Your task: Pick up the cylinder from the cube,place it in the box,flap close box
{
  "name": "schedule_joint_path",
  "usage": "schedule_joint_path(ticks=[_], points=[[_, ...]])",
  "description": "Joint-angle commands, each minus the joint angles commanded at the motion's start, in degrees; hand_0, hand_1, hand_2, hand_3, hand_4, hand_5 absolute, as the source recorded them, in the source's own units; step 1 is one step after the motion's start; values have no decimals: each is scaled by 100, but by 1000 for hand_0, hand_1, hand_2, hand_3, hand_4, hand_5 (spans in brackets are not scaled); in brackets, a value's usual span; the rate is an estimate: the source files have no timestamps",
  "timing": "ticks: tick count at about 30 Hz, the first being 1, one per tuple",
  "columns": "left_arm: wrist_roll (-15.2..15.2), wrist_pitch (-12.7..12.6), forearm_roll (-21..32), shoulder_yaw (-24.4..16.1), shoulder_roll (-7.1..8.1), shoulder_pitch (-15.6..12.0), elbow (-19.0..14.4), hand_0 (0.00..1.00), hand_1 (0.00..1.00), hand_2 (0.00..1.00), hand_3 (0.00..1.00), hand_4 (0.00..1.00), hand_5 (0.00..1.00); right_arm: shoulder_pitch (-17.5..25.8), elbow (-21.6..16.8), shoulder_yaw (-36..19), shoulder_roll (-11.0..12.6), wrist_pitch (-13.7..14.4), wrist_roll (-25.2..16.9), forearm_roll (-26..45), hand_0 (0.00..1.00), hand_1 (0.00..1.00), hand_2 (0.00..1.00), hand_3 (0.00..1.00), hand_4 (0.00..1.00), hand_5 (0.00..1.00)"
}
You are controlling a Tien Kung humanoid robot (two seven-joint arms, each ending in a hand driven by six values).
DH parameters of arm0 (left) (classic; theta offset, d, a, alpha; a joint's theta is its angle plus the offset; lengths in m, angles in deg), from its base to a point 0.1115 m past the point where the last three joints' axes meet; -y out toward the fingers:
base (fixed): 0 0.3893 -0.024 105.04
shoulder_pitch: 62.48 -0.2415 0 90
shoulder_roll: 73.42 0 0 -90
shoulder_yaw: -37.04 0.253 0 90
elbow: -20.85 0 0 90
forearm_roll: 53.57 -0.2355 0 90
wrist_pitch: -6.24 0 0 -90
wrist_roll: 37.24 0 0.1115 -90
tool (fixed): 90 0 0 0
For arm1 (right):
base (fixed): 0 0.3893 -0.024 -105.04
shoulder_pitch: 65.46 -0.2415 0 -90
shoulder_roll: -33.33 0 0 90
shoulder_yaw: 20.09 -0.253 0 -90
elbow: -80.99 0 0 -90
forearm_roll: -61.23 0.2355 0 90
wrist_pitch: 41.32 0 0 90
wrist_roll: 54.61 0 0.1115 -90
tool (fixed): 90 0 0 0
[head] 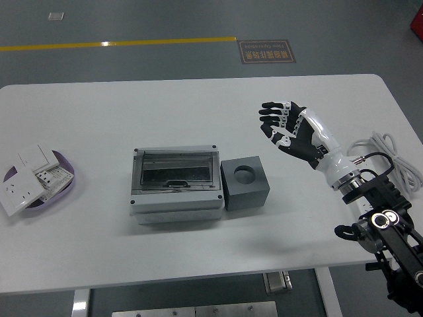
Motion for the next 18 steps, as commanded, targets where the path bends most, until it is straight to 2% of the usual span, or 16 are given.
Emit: schedule_joint_path(ticks=[12, 13, 18], points=[[24, -2, 35, -29, -19, -20, 0, 637, 675, 677, 711, 765, 319, -53, 93, 52, -9, -27, 4, 58, 699, 691, 704, 710, 750, 236], [25, 0, 34, -35, -22, -24, 0, 637, 675, 677, 710, 765, 319, -64, 97, 66, -11, -26, 4, 62, 707, 693, 707, 749, 750, 234], [10, 21, -10, -82, -49, -60, 0, 637, 675, 677, 710, 765, 319, -203, 92, 207, -14, -11, 0, 60, 707, 693, 707, 749, 750, 234]])
